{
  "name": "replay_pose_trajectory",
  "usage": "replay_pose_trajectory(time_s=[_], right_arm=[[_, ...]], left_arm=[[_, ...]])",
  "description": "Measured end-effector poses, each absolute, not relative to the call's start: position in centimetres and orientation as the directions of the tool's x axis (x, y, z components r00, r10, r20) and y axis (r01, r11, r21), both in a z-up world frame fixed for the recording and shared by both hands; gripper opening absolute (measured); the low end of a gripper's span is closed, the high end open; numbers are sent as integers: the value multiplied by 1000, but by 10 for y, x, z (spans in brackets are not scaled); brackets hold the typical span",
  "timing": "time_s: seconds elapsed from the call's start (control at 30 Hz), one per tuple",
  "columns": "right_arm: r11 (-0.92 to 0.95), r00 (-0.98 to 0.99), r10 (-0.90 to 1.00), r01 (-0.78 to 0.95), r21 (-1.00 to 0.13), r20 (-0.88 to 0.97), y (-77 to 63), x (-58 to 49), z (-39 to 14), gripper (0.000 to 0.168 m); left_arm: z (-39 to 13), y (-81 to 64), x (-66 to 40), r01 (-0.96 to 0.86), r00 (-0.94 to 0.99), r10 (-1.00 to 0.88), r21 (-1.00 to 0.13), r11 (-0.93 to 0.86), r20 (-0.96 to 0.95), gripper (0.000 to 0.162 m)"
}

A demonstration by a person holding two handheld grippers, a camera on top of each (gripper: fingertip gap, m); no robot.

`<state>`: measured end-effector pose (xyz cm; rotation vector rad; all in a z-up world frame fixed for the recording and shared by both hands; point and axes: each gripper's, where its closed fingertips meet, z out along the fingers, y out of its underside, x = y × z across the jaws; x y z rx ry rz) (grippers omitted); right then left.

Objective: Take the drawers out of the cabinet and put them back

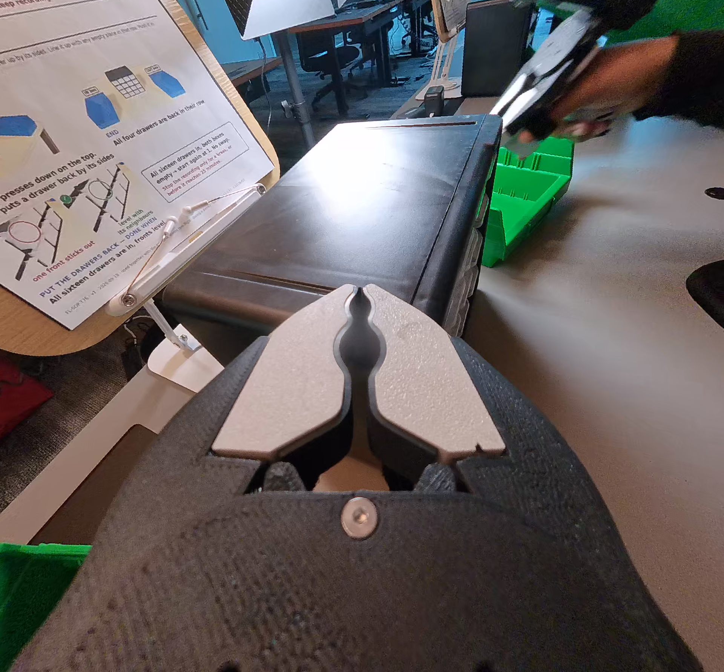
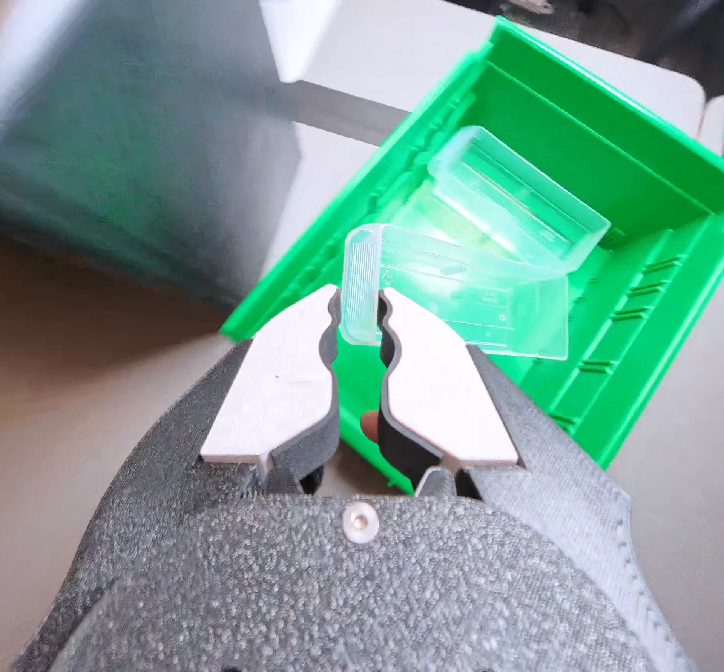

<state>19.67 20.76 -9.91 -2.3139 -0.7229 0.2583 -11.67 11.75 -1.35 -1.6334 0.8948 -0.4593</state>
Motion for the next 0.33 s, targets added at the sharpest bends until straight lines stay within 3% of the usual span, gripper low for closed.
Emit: replay_pose_trajectory(time_s=[0.03,0.33], right_arm=[[-627,846,532,418,-658,30,224,201,-110,17],[-676,896,439,379,-631,68,297,203,-161,18]], left_arm=[[-14,117,-117,-308,631,-758,-950,-48,-166,0],[-13,117,-117,-303,623,-765,-952,-47,-161,0]])
